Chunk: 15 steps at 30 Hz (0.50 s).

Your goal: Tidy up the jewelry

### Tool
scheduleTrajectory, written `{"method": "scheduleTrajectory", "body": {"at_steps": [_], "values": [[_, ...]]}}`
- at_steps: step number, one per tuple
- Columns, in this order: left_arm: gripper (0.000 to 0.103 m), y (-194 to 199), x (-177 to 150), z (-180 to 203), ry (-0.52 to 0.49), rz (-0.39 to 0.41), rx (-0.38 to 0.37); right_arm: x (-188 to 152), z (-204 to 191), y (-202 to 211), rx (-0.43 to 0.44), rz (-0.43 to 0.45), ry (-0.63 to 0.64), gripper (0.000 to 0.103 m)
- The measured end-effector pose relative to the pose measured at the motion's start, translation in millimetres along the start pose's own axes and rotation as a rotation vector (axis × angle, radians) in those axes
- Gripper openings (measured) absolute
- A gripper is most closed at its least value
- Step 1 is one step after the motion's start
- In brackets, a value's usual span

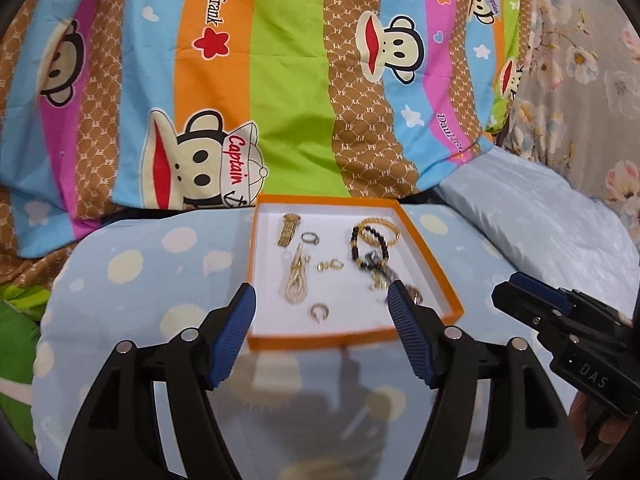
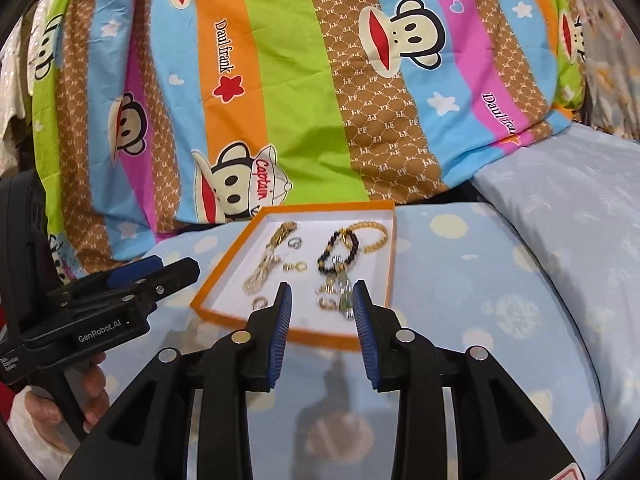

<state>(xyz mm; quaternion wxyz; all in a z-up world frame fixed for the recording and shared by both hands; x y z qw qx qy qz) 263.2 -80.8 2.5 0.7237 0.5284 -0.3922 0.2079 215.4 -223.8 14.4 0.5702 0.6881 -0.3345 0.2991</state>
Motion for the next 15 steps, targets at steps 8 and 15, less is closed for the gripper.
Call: {"method": "scheduleTrajectory", "body": {"at_steps": [8,15], "values": [[0.066,9.7,-55.1,13.0,-0.052,-0.009,0.150,-43.1,-16.2,1.3,-0.102,-0.030,0.039,0.049],[0.067,-2.0,-71.6,4.6,-0.019,-0.029,0.193,-49.2,-9.8,-2.6,-0.135,0.003,0.025,0.060]]}}
Point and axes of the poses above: each gripper's, at about its wrist camera, not at the fingertips, and y roughly against the way its jaws point, z to its right, x to its top, the point moved 8 cm from there along -y, roughly the way its jaws point, and after that the axes turned 1 degree about -x, right-handed, at the moved point
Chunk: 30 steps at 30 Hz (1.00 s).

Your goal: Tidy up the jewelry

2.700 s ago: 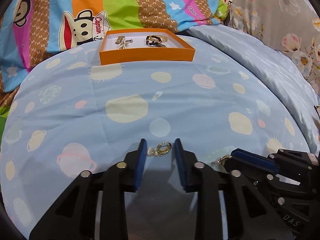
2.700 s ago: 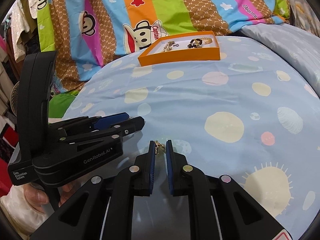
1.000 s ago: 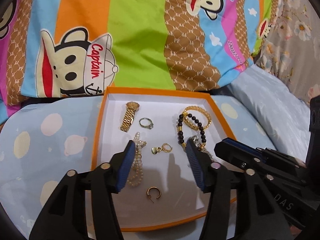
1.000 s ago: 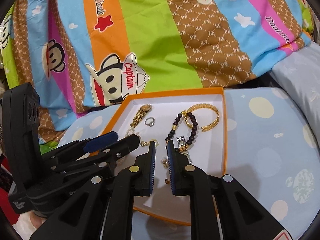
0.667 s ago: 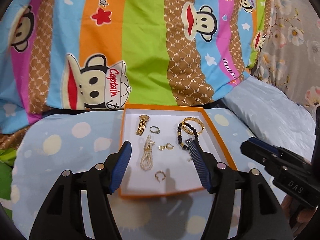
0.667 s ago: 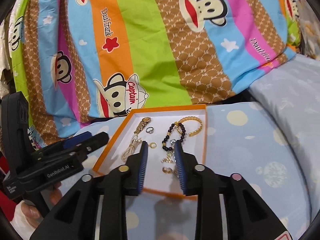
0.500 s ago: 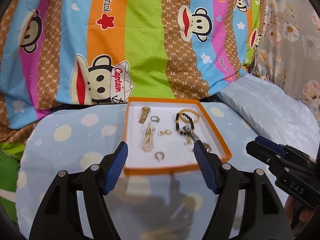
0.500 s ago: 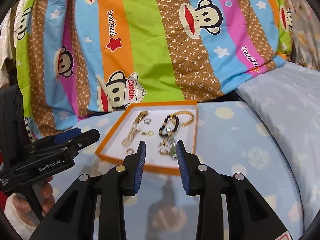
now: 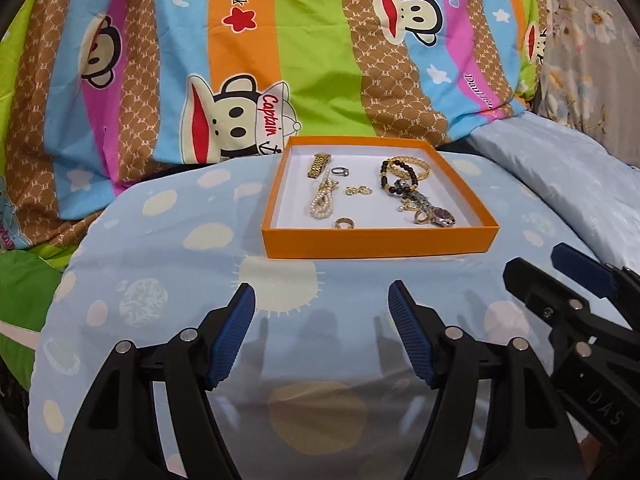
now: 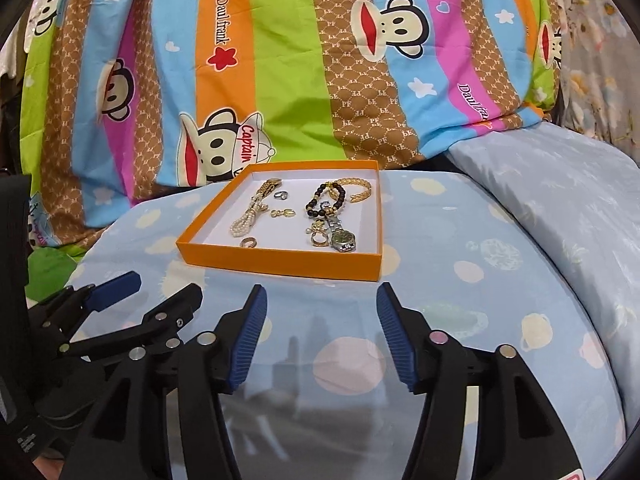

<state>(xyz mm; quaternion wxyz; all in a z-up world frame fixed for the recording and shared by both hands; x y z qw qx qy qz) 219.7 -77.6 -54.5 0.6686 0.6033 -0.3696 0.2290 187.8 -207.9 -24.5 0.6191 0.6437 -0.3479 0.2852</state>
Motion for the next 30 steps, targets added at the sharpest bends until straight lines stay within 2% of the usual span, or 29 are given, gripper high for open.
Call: {"method": "scheduleTrajectory", "body": {"at_steps": [12,22,30], "values": [[0.069,-12.0,-3.6,-7.6,0.021,-0.043,0.062,-6.5,-1.8,-12.0,-0.068,-0.025,0.052,0.064],[0.073,-6.1,-1.0,-10.9,0.009,-0.016,0.136,-7.5,0.7,-12.7,-0.069,-0.031,0.043,0.067],[0.073,-4.5,0.4,-11.3,0.000,-0.006,0.159,-7.4,2.5,-12.8,-0.072,-0.033,0.042,0.067]]}}
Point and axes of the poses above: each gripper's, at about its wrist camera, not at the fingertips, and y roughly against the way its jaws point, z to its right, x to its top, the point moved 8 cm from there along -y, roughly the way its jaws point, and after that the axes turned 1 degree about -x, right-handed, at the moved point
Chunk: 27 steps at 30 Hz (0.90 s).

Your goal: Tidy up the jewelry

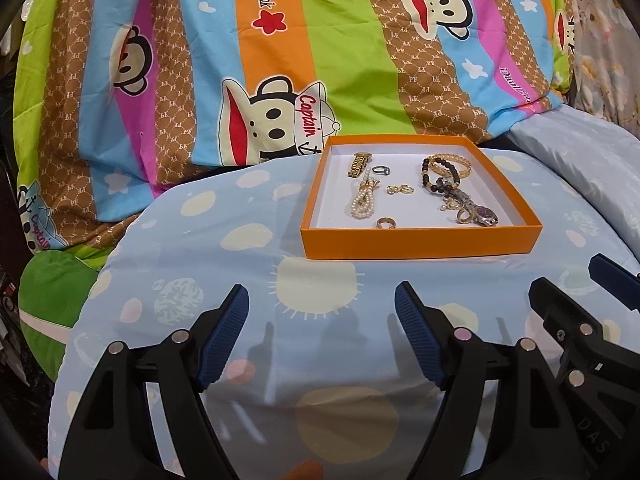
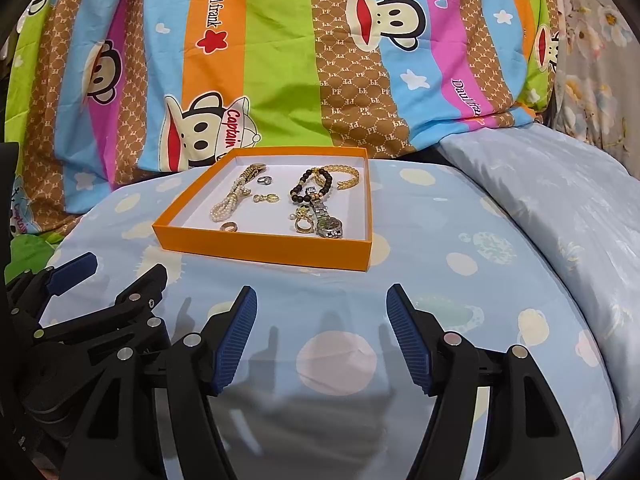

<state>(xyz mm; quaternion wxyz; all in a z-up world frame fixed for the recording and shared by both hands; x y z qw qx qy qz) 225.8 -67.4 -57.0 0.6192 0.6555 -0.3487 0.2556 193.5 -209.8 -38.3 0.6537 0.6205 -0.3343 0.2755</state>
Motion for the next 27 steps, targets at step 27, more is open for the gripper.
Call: {"method": "scheduleTrajectory", "body": {"at_steps": [27], "values": [[0.073,-0.6,-0.2,-1.2,0.000,-0.001,0.000,0.2,-0.3,-0.3,-0.010,0.002,0.004,0.067]]}}
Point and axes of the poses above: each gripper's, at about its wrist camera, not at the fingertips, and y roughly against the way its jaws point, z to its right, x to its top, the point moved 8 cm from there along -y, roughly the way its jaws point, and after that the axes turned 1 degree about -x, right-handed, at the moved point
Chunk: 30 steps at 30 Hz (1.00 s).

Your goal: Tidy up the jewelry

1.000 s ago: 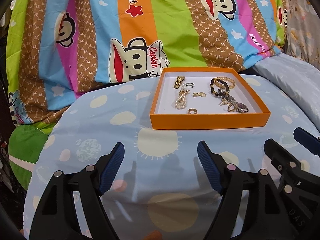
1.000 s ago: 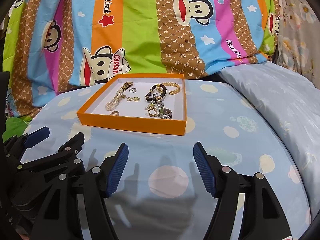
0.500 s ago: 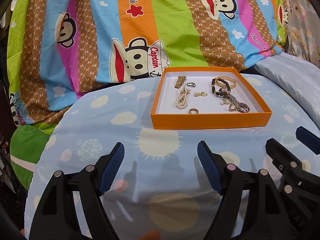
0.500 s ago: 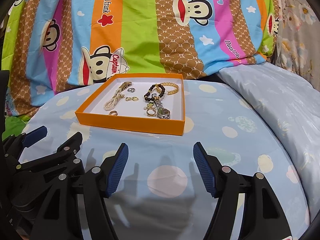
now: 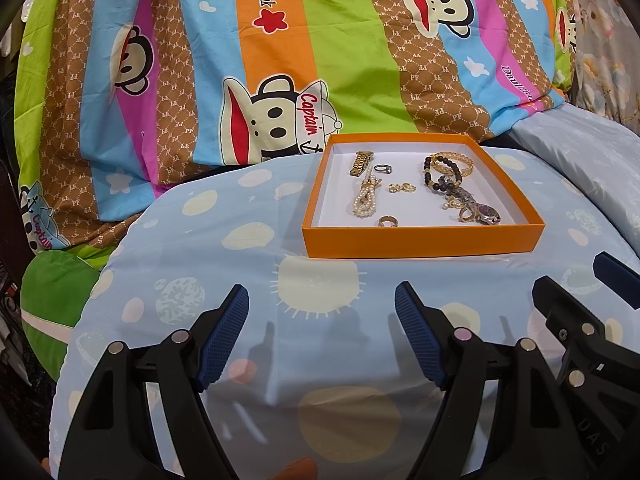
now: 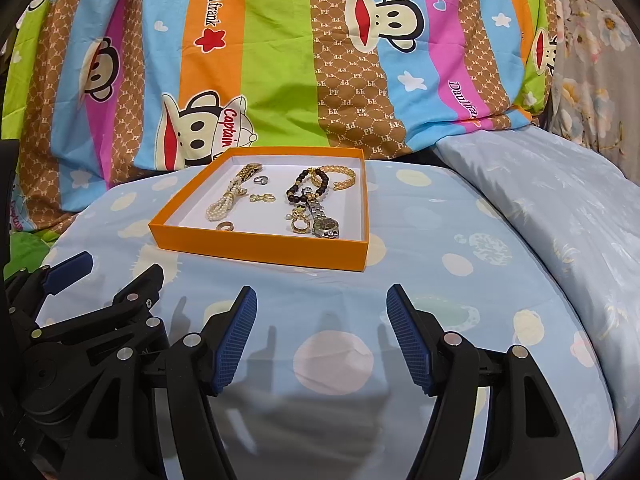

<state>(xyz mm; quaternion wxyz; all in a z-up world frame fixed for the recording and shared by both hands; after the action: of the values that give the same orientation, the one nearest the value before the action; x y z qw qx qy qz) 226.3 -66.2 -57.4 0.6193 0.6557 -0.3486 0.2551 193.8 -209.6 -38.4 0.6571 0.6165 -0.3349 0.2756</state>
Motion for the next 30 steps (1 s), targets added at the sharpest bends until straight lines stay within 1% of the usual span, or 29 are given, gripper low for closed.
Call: {"method": "scheduleTrajectory", "body": {"at_steps": [8,20,24,30], "values": [[0.073,-0.1,0.1,-0.3,0.000,0.000,0.000,1.0,6.3,-0.9,-0.011,0.002,-0.004,0.070],[0.073,0.3,0.1,0.3,0.000,0.000,-0.002,1.6,6.4,-0.2,-0.017,0.005,-0.002,0.071],[0.076,0.1,0.4,-3.3,0.005,0.001,0.001,1.6,6.1,1.0,-0.015,0.008,-0.004,0.071],[0.077,0.8,0.6,-4.7,0.005,0.003,-0.002,1.4,6.6,1.3,-0.018,0.007,-0.006,0.072]]}}
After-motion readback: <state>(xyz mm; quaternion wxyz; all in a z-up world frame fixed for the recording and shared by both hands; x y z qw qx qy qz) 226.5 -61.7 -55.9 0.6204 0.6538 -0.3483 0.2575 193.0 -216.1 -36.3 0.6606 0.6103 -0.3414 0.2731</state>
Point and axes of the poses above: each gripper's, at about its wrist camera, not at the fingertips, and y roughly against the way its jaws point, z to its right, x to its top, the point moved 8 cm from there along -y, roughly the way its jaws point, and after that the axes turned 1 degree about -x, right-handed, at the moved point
